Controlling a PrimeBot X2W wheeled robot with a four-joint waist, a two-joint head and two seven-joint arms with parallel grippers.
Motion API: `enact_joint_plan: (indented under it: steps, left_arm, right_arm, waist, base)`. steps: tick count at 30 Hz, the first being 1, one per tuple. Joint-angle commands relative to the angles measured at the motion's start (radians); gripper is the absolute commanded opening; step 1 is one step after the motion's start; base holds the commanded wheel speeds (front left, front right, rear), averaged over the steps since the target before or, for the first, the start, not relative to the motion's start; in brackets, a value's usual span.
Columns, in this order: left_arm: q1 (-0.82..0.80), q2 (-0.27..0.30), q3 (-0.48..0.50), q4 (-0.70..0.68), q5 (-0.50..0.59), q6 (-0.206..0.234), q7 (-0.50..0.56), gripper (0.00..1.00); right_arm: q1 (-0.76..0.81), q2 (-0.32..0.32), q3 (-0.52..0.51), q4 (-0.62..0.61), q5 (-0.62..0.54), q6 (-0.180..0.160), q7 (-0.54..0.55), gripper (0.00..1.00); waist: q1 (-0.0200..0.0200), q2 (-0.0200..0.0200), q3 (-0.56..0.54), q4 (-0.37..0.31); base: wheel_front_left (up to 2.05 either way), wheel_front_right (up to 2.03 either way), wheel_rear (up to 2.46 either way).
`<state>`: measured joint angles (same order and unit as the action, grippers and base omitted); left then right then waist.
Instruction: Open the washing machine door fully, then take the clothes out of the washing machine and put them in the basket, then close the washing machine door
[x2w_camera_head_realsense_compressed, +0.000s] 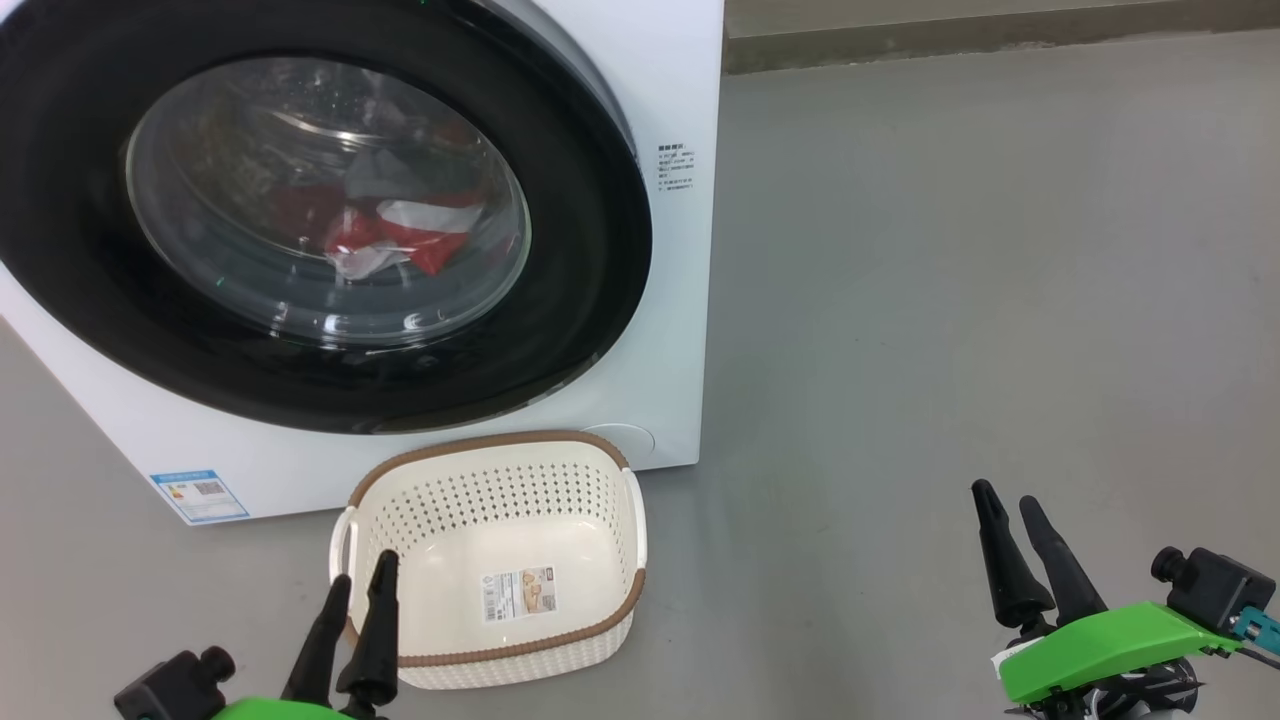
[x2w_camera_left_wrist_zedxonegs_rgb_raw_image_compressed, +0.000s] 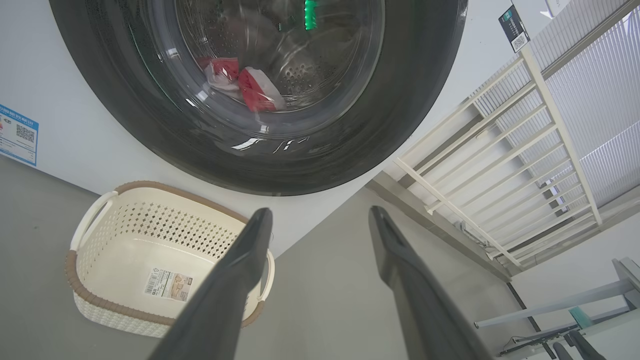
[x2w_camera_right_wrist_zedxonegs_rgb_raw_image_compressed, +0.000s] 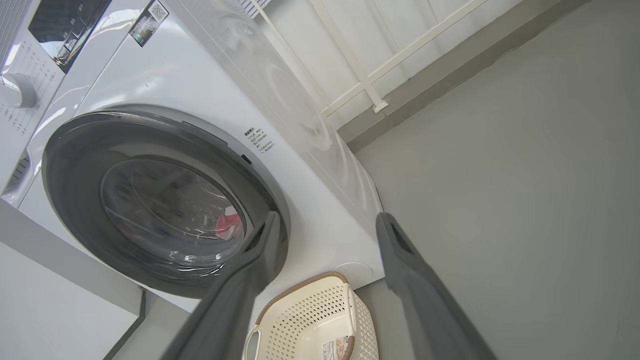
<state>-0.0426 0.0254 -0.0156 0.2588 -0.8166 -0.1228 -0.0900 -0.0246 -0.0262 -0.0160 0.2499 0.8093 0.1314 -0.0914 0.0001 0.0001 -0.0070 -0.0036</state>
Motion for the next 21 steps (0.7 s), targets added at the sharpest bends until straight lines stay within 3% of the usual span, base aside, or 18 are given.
enact_joint_plan:
  steps: [1,21]
  left_arm:
    - [-0.048,0.016,0.018,-0.034,0.025,-0.004,-0.013,1.0]
    - [-0.066,0.019,-0.001,-0.038,0.257,0.005,-0.072,1.0]
  right_arm:
    - [-0.052,-0.012,0.018,-0.033,-0.023,0.0,-0.012,1.0]
    - [-0.071,-0.017,0.053,-0.057,-0.262,-0.001,-0.071,1.0]
  waist:
    - [-0.0001,-0.0001,0.0,0.0]
    - [-0.0001,-0.0001,0.003,-0.006]
  base:
    - [0.0,0.0,0.0]
    - [0.0,0.0,0.0]
